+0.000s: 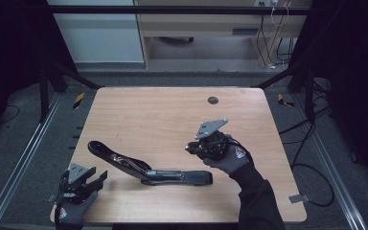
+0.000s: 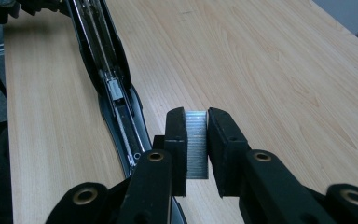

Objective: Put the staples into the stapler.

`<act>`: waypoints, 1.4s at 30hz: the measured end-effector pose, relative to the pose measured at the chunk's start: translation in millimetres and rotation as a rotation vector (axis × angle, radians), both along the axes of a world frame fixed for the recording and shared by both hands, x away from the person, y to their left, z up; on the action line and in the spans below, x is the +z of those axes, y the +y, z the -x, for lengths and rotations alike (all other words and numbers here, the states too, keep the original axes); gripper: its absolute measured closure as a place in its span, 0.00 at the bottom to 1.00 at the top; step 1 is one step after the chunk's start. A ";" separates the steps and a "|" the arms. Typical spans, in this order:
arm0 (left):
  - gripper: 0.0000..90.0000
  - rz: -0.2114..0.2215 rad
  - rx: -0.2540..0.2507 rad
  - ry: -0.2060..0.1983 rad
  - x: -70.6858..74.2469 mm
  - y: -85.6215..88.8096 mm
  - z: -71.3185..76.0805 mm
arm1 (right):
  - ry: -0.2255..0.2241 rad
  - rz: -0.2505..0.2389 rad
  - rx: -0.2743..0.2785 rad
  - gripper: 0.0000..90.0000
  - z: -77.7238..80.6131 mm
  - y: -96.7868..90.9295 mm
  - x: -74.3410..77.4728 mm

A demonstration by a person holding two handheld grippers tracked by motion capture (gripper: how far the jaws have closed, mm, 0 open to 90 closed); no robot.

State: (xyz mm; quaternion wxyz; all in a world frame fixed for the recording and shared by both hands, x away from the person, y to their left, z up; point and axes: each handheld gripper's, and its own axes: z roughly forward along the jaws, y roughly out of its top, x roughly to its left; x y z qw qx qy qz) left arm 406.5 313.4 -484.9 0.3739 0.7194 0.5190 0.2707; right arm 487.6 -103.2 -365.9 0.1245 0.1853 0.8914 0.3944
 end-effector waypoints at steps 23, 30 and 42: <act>0.55 0.001 -0.005 -0.003 0.3 -0.1 -0.1 | 0.077 0.036 0.175 0.87 -12.1 28.2 -15.8; 0.55 0.001 -0.005 -0.003 0.5 -0.5 0.1 | 0.092 0.040 0.224 0.87 -13.5 36.7 -26.2; 0.55 -0.001 -0.006 -0.004 0.3 -1.0 0.2 | 0.119 0.057 0.285 0.87 -14.4 42.8 -40.2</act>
